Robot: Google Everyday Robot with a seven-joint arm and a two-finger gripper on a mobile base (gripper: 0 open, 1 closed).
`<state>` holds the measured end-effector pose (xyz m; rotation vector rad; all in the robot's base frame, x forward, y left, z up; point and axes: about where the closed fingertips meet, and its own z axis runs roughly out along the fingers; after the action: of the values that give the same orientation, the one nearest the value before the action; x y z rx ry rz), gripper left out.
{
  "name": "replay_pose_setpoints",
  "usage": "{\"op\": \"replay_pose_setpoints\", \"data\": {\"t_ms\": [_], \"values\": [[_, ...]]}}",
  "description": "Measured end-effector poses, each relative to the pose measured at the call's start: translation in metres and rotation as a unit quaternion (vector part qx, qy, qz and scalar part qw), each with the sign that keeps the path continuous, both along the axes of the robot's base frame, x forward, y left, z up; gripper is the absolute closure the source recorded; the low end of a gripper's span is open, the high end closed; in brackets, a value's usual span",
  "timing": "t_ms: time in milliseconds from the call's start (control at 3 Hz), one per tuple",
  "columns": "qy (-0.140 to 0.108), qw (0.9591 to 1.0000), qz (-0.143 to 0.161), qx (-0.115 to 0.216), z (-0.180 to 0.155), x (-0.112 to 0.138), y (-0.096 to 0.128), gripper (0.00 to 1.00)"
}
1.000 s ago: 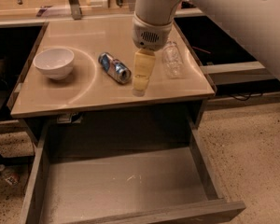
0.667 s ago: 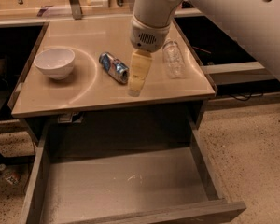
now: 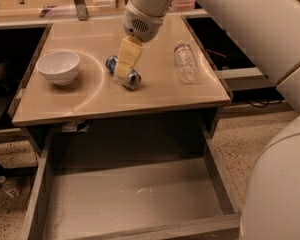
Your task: Place redbull can into top drawer
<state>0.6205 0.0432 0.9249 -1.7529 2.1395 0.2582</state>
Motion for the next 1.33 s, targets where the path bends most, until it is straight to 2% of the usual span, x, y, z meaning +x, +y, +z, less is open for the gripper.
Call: {"op": "replay_pose_setpoints", "data": {"t_ms": [333, 667, 1333], "values": [[0.0, 1.0, 0.0, 0.0, 0.0, 0.0, 0.0, 0.0], [0.01, 0.9999, -0.009, 0.006, -0.009, 0.015, 0.007, 0.0], [0.039, 0.998, -0.048, 0.009, -0.035, 0.059, 0.016, 0.0]]}}
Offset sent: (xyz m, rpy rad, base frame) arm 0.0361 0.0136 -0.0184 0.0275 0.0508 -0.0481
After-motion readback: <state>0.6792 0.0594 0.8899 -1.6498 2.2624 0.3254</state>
